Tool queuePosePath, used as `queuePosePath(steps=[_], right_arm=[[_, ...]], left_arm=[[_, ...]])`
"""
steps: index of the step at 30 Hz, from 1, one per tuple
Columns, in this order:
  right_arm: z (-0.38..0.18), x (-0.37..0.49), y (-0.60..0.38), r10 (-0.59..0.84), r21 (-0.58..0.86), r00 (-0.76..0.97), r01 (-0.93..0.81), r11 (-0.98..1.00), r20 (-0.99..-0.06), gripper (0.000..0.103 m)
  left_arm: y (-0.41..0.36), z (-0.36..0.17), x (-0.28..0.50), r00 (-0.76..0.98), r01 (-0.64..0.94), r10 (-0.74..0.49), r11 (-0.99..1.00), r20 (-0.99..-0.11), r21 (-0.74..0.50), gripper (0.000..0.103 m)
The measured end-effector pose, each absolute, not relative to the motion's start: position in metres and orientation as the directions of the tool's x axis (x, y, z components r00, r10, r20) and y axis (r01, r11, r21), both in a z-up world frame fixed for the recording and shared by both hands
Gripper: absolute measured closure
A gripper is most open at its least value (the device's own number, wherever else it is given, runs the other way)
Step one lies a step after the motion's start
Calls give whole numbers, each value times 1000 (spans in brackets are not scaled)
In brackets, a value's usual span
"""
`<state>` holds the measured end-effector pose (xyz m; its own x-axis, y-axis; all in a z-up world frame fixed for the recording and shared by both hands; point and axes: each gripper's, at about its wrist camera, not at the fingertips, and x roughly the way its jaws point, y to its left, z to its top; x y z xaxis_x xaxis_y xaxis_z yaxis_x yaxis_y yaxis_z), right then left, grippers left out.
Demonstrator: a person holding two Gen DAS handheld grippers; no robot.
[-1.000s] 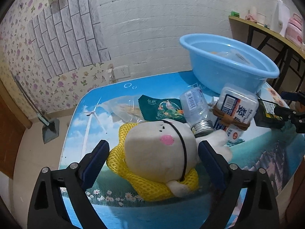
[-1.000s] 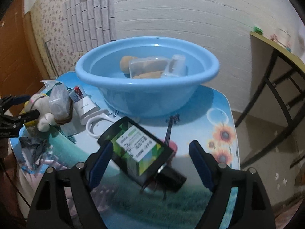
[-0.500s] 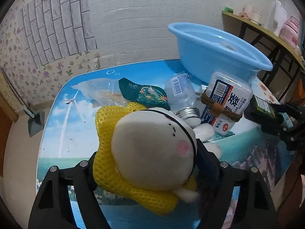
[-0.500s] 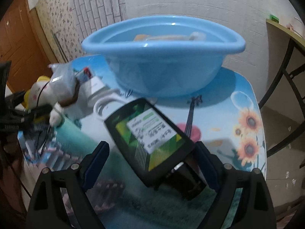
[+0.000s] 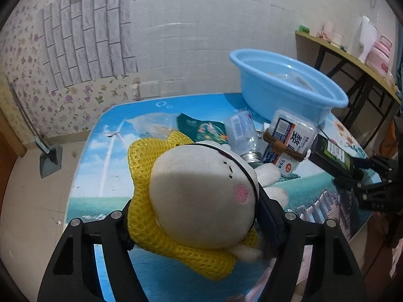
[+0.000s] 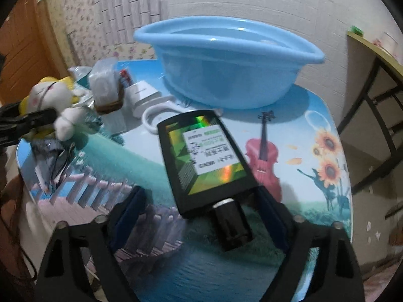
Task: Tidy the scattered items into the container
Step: 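Lift the plush with the left gripper while the right gripper grasps the black bottle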
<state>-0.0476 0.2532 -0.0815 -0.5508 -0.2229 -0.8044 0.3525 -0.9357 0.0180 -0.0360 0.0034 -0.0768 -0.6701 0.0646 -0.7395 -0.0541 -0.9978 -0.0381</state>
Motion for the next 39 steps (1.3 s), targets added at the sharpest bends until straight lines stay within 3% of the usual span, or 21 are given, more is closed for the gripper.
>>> queuePosePath(steps=[1,4,16,25,29,39], right_arm=[[-81,-49,255,-213,19,-554,334,-942,-805,38],[-79,-45,263,-230,67,-549,299,-952,-804,38],[-75,-7,264,-134,23,-531,211,-977,-837,38],[-67,16,241,-152,-1,-517,284,-959,-843,37],[-63,9,247,-135,-7,-546,251,-968,-827,31],[-69,-9,258,-137,8,-540,234,-972,-830,29]], left_arm=[[2,-75,-33,-675,-52,61,-998,-735,-36,29],[-3,-70,-26,-687,-45,51,-999,-725,-29,29],[-14,-77,-2,-674,-29,32,-999,-738,-17,29],[-20,-89,5,-649,-20,16,-1000,-761,-3,28],[-22,-94,4,-637,-19,15,-1000,-771,-4,27],[-20,-102,-2,-623,-33,27,-999,-782,-8,25]])
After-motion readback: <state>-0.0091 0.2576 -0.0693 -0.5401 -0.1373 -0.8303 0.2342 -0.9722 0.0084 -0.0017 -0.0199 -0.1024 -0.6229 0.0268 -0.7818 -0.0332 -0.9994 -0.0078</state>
